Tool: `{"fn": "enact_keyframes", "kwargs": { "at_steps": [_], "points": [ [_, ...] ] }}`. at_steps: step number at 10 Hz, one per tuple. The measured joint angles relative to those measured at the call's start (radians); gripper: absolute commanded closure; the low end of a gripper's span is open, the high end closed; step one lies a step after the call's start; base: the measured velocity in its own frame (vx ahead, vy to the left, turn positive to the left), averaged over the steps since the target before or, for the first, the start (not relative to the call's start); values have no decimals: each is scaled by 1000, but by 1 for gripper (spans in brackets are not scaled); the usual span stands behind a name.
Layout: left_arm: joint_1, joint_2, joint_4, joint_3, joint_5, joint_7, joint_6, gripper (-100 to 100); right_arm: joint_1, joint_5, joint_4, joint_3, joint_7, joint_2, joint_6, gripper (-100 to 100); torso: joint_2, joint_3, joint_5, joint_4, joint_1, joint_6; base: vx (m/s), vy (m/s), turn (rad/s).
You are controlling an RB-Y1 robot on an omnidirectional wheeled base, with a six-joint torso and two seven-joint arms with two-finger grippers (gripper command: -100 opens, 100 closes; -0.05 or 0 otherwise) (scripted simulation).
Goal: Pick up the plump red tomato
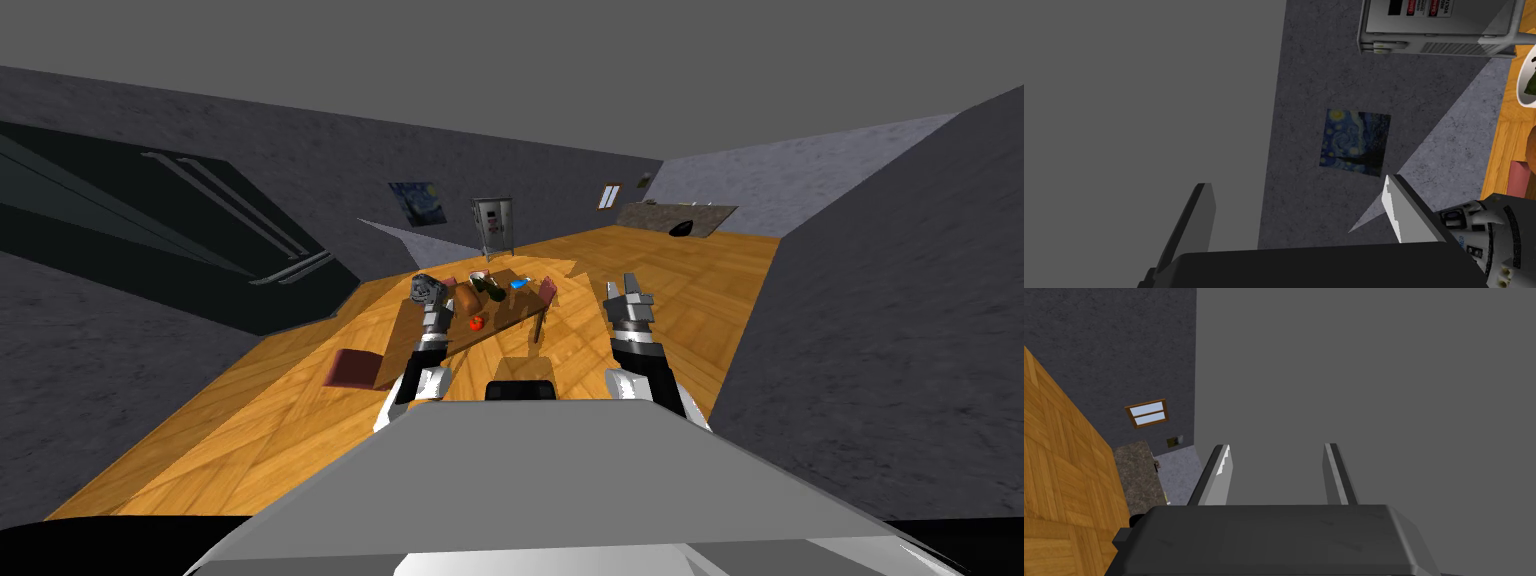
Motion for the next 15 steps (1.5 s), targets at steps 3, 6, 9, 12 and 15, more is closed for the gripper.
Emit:
{"fn": "enact_keyframes", "kwargs": {
  "at_steps": [3,6,9,12,15],
  "points": [
    [-20,11,89,-2,33,11,30,-100,0,0,0,0,0,0,0,0,1,0,0,0,1,0,-12,-112,78],
    [-48,5,170,-2,60,16,91,-100,0,0,0,0,0,0,0,0,-1,-1,0,0,2,0,13,-94,58],
    [-58,3,233,-1,78,25,125,-100,0,0,0,0,0,0,0,0,-2,-1,1,0,6,0,14,-37,23],
    [-93,10,318,8,96,38,153,-100,0,0,0,0,0,0,0,0,-2,-1,1,0,6,0,23,-37,30],
    [-125,3,411,17,109,48,213,-100,0,0,0,0,0,0,0,0,-4,-2,1,-1,6,0,45,-29,10]
  ]
}}
